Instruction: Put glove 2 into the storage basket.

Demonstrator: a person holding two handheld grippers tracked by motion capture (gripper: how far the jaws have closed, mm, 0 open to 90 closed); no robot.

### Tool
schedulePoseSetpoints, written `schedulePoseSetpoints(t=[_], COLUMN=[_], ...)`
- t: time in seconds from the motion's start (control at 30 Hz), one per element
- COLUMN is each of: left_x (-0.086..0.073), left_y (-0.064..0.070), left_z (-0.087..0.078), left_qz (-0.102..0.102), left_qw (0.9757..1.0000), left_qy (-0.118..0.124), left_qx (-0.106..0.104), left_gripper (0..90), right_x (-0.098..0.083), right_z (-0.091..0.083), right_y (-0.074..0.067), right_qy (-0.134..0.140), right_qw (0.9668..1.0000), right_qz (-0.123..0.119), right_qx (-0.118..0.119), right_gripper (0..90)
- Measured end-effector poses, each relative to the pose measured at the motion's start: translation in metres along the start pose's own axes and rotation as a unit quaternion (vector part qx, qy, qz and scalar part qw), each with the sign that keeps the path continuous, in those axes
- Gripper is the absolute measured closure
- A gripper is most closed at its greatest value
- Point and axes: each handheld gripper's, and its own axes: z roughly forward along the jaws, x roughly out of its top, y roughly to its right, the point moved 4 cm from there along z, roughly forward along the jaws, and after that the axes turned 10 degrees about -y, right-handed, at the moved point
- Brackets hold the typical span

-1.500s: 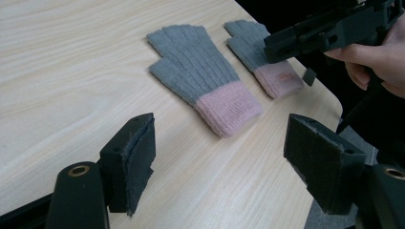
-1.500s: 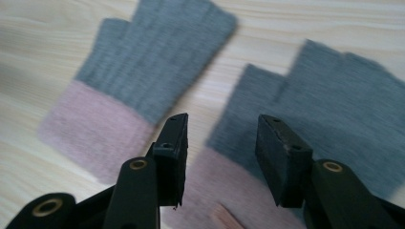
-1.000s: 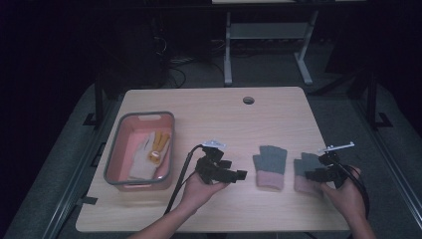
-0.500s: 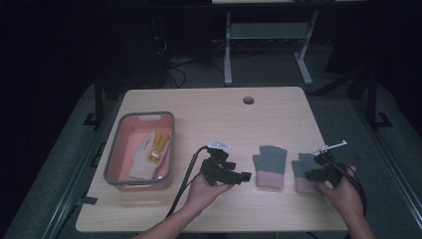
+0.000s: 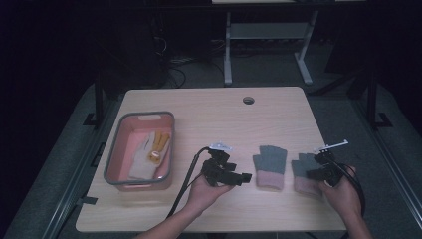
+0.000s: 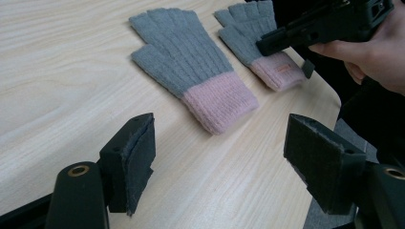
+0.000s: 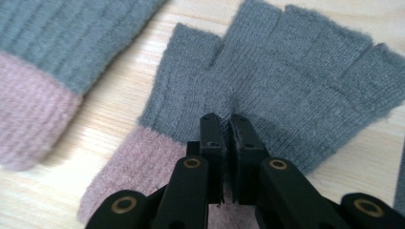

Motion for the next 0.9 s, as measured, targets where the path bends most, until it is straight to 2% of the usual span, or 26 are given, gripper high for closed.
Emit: schedulePoseSetpoints(t=[0.27, 0.43, 0.47, 0.9], left_x=[0.000, -0.001, -0.002, -0.004], left_y=[-0.002, -0.003, -0.003, -0.007], left_z=[-0.004, -0.004, -0.004, -0.006], left_qz=[0.001, 0.000, 0.001, -0.004], left_qw=[1.0000, 1.0000, 1.0000, 1.0000], left_qy=[0.003, 0.002, 0.001, 0.002], left_qx=[0.005, 0.003, 0.002, 0.005], left_gripper=[26.4, 26.3, 26.4, 26.4], right_x=[0.007, 0.016, 0.021, 0.041], right_z=[-0.015, -0.025, -0.027, -0.023], right_y=[-0.006, -0.021, -0.029, -0.062], right_qy=[0.016, 0.025, 0.025, 0.021], right_qw=[0.9997, 0.9993, 0.9993, 0.9984], right_qz=[0.007, -0.007, -0.014, -0.027], right_qx=[0.019, 0.027, 0.026, 0.046], right_gripper=[85.6, 85.5, 85.5, 85.4])
